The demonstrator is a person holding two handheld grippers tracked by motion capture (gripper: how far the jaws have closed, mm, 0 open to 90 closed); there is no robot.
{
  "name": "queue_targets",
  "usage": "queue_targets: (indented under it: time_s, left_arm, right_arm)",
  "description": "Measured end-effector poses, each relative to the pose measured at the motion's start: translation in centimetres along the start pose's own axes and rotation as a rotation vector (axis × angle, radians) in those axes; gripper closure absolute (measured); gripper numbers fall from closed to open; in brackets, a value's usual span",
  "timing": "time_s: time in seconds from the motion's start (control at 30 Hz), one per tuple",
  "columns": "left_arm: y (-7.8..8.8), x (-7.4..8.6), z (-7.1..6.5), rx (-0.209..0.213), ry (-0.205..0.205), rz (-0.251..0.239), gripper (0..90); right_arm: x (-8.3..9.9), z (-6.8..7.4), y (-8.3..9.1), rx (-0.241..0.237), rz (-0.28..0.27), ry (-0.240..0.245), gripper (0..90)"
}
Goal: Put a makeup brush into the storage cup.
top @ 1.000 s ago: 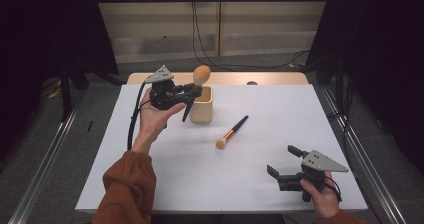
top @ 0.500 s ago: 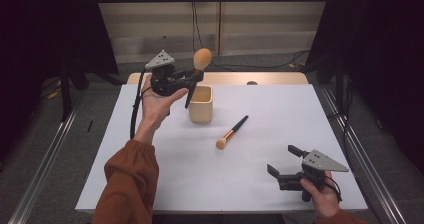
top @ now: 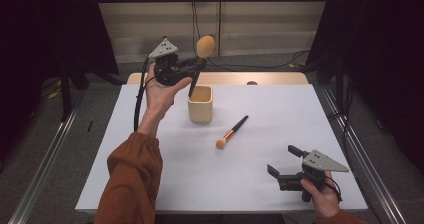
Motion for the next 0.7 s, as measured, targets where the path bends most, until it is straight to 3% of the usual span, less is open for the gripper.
queue_targets:
  time_s: [0.27,0.53,0.7]
  left_arm:
    - [-0.8,0.3,0.9,-0.018,-0.007,-0.016,66.3]
    - [-2.4,1.6,1.7,-0.006,0.024,-0.012,66.2]
    - [-3.2,2.4,1.6,0.01,0.021,-0.005,66.2]
  right_arm:
    - [0.0,0.0,0.0,-0.001,0.001,0.0,0.2]
    - [0.1,-0.1,0.1,0.002,0.003,0.0,0.2]
    - [0.1,-0.2,0.1,0.005,0.002,-0.006,0.2]
Point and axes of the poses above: each handheld gripper's, and its own axes: y roughly backward along the jaws, x roughly out of its underside, z roughly to its left, the point moved 7 cm from there along -y, roughly forward along the jaws, and after that the axes turned 5 degrees about y, right-handed, at the moved point
